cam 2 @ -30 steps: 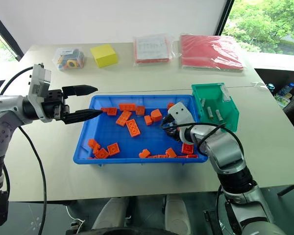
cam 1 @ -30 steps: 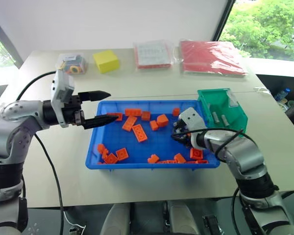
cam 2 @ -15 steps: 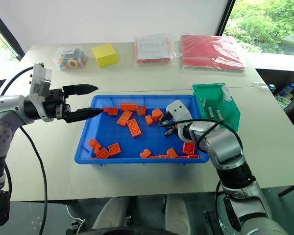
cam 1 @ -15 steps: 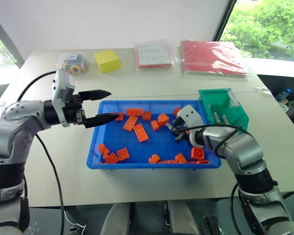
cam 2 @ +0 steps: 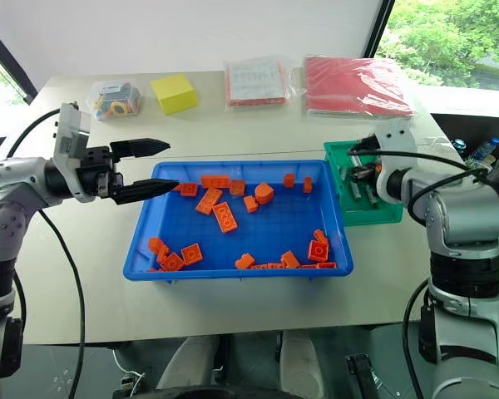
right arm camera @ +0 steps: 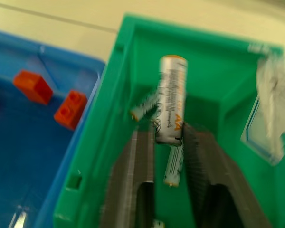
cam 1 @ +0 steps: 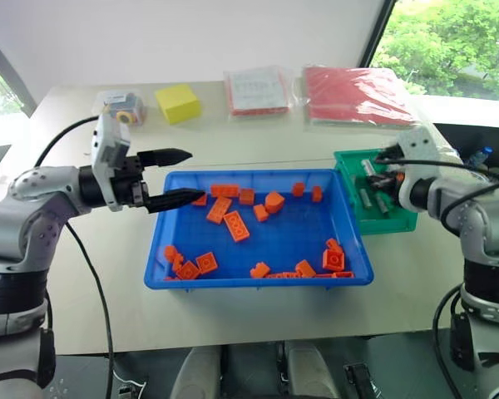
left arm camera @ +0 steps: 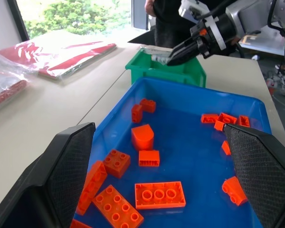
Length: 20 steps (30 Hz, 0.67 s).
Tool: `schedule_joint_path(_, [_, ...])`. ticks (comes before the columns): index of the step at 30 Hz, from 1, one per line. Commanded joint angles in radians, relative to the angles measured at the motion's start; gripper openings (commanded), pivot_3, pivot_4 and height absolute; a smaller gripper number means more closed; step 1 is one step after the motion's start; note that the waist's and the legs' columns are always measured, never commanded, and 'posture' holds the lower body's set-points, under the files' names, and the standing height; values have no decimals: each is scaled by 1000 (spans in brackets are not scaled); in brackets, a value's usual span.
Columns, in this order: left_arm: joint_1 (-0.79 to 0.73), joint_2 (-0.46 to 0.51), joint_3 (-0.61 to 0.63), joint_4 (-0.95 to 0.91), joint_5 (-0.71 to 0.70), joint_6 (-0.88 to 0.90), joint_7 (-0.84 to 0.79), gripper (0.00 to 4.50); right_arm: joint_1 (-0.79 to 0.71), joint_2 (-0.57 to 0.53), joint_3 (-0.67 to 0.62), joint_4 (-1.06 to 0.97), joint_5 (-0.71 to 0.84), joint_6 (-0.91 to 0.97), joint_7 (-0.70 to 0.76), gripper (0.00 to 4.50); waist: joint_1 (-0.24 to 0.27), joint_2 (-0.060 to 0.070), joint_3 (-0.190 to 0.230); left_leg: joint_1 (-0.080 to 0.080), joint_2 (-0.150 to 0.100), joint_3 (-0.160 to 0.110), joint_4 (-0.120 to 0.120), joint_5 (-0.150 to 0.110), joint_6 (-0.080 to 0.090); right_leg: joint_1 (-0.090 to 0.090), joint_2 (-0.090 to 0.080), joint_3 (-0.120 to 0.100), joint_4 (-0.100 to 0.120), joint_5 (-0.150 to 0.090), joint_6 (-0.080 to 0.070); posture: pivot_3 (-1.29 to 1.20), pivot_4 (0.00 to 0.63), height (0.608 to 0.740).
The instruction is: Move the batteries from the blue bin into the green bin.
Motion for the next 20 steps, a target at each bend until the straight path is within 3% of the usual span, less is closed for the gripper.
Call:
schedule_joint_path(1, [-30, 0, 7, 4, 2, -22, -12, 4500, 20, -26, 12, -49, -21, -123, 6, 2949, 1, 0, 0, 0, 0, 0, 0, 0, 0, 0, 0, 0, 0, 0, 0, 0, 150, 736])
schedule_joint_path(4, [-32, -3, 6, 8, 0, -21, -16, 4500, 50, -59, -25, -68, 1, -239, 66, 2949, 2, 0, 0, 0, 0, 0, 0, 0, 0, 0, 0, 0, 0, 0, 0, 0, 150, 736])
schedule_joint_path(8, [-16, 7, 14, 1, -3, -13, -25, 4500, 200, -206, -165, -129, 106, -469, 369, 2949, 14, 1, 1, -1, 0, 0, 0, 0, 0, 1, 0, -1, -1, 0, 0, 0, 150, 736])
schedule_joint_path(15, [-1, 50, 31, 5, -18, 9, -65, 4500, 529, -388, -432, -135, 258, -567, 787, 2949, 21, 1, 1, 0, 0, 0, 2, -1, 2, 3, 0, -1, -2, 0, 0, 0, 150, 736])
schedule_joint_path(20, [15, 72, 32, -4, -16, 7, -95, 4500, 636, -396, -475, -133, 283, -587, 845, 2949, 20, 1, 1, 2, 1, 1, 3, -1, 2, 3, 0, 0, -2, 0, 0, 0, 150, 736])
